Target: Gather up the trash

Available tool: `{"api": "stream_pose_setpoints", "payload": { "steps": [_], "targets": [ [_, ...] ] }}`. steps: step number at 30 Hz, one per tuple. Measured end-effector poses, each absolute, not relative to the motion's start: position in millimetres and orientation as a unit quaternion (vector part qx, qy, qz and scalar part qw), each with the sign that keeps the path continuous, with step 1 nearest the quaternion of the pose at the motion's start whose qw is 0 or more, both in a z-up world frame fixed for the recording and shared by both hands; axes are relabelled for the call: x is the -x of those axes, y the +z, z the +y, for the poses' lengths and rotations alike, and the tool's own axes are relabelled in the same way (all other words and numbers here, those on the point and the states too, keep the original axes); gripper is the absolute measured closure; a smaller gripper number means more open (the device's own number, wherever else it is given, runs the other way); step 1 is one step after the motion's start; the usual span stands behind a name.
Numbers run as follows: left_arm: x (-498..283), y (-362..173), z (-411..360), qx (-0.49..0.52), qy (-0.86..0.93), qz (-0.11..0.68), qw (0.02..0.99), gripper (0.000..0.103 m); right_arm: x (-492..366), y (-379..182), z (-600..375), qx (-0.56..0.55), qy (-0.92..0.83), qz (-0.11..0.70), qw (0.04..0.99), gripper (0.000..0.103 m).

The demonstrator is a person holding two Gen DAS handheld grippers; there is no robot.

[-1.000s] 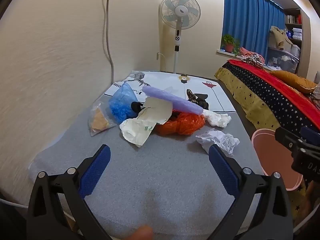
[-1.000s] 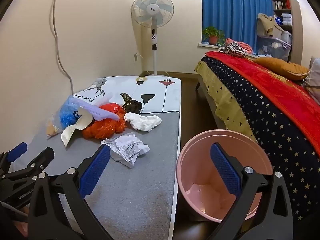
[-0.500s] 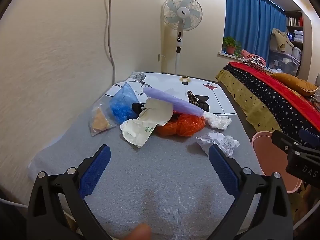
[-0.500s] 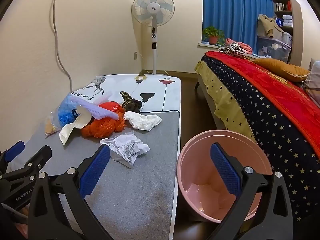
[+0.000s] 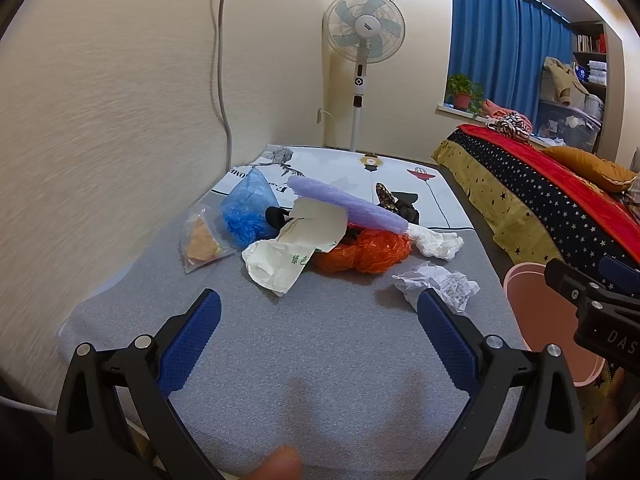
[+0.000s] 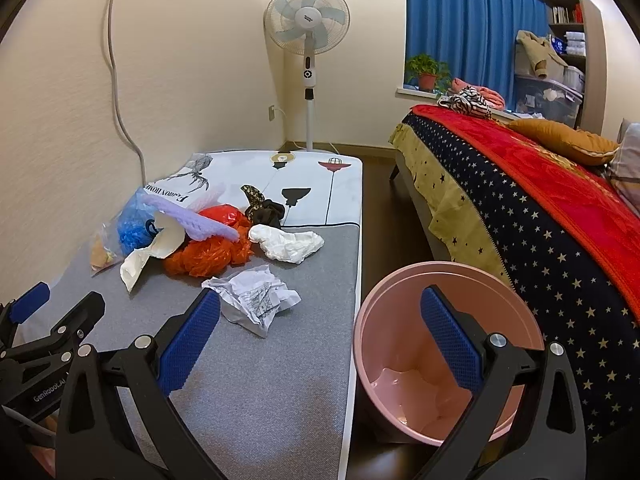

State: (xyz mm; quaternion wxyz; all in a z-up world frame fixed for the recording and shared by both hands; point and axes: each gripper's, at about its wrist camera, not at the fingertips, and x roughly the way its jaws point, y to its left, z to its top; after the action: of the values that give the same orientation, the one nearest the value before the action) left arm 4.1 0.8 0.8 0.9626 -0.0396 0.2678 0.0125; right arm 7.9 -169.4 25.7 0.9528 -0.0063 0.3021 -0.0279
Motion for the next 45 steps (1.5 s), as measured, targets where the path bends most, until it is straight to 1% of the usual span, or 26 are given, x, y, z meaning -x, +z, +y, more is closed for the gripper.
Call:
{"api": "stream_pose_setpoints", "payload": {
  "steps": [45],
  "targets": [
    [-4.7,1.1,2.0,0.041,0.014,0.268,0.963,0.008,-9.4,29.6,-165.8,0.003,-0.027,0.301,0.953,0.006]
  ]
}}
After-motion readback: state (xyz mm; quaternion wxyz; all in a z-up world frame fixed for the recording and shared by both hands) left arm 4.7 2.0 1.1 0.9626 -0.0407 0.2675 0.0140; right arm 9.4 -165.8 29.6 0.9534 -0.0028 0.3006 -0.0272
